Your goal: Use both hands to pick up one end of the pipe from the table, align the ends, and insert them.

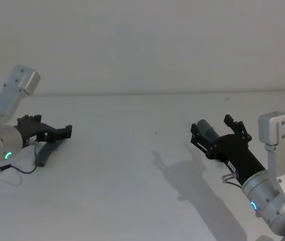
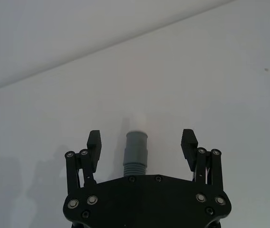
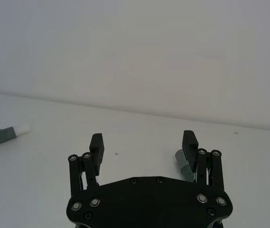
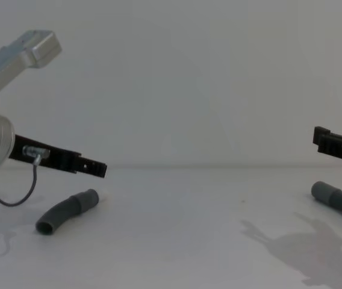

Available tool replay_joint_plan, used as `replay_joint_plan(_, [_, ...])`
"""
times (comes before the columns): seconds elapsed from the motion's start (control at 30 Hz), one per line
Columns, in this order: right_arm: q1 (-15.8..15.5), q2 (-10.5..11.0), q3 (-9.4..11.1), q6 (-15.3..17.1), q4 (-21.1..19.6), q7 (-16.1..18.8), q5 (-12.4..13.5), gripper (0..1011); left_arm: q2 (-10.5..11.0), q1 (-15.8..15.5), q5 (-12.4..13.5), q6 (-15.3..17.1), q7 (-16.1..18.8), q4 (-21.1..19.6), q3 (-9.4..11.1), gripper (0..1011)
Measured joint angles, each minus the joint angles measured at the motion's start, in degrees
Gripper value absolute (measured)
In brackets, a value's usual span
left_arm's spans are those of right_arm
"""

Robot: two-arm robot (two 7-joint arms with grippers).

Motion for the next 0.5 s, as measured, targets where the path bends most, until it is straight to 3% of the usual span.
replay_joint_plan(0.5, [0.00, 0.00, 0.00, 0.00, 0.00, 0.00, 0.00, 1002, -1.16, -0.01, 0.94, 0.56, 1.01, 1.81, -0.59, 1002])
